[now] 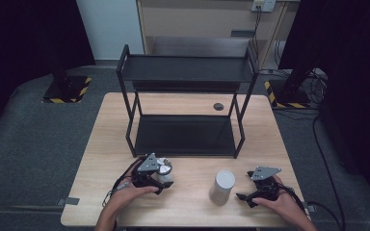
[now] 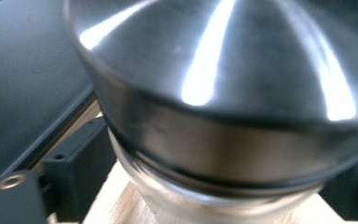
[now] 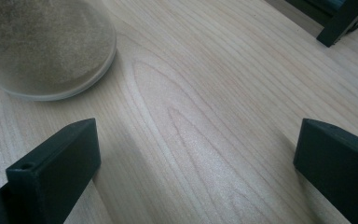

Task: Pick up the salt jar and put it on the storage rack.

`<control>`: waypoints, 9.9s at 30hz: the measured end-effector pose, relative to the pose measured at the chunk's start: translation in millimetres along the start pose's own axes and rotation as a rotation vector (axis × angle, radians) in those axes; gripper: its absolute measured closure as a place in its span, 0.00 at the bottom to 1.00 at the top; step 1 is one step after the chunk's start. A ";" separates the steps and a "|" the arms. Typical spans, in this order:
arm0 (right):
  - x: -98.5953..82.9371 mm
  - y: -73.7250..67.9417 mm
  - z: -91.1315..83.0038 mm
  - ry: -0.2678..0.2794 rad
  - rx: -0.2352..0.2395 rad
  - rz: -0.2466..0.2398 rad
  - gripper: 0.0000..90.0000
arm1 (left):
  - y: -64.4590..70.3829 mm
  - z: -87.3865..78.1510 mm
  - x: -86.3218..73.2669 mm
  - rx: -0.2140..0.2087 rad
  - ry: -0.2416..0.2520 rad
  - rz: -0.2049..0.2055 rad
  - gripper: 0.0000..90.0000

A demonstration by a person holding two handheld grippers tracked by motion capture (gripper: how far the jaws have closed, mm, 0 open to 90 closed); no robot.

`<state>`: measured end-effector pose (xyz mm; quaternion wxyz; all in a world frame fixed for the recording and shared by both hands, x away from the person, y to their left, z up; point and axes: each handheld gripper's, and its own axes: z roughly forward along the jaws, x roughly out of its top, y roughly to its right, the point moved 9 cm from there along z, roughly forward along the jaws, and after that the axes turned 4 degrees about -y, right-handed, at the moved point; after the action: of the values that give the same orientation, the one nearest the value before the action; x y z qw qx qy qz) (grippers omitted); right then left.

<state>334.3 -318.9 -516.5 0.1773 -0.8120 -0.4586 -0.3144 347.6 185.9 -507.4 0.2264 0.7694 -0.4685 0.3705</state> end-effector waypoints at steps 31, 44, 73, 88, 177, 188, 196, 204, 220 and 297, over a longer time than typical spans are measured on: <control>-0.2 -1.4 -0.1 0.001 -0.006 0.007 0.01 | -2.3 4.5 1.1 -0.025 0.007 0.016 0.33; -0.3 -1.6 -0.2 0.001 -0.007 0.009 0.02 | -0.7 3.0 5.4 -0.043 0.002 0.038 0.33; -0.3 -1.6 -0.1 0.001 -0.007 0.008 0.02 | 8.1 -11.3 17.6 -0.123 -0.017 0.103 0.33; -0.3 -1.6 -0.2 0.001 -0.007 0.009 0.02 | 10.5 -18.4 25.1 -0.150 -0.019 0.121 0.33; -0.1 -1.9 0.0 0.002 -0.011 0.009 0.01 | -67.3 -112.3 258.0 -0.102 -0.018 0.177 0.33; 0.0 -1.8 -0.1 0.001 -0.010 0.009 0.02 | -76.3 -120.7 277.1 -0.086 -0.019 0.180 0.33; -0.1 -1.9 -0.1 0.001 -0.011 0.009 0.02 | -83.3 -128.2 285.4 -0.067 -0.016 0.173 0.33; -0.1 -1.8 -0.1 0.001 -0.011 0.009 0.02 | -88.3 -134.7 294.1 -0.048 -0.006 0.163 0.33; -0.1 -1.8 -0.1 0.001 -0.010 0.010 0.02 | -104.1 -131.9 307.7 -0.030 -0.002 0.142 0.33; -0.2 -1.3 -0.2 0.002 -0.009 0.010 0.02 | -127.7 -98.0 315.3 0.326 0.062 -0.200 0.33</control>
<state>333.1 -318.5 -516.5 0.1758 -0.8148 -0.4530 -0.3164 516.4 138.3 -199.8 0.1487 0.8269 -0.3160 0.4408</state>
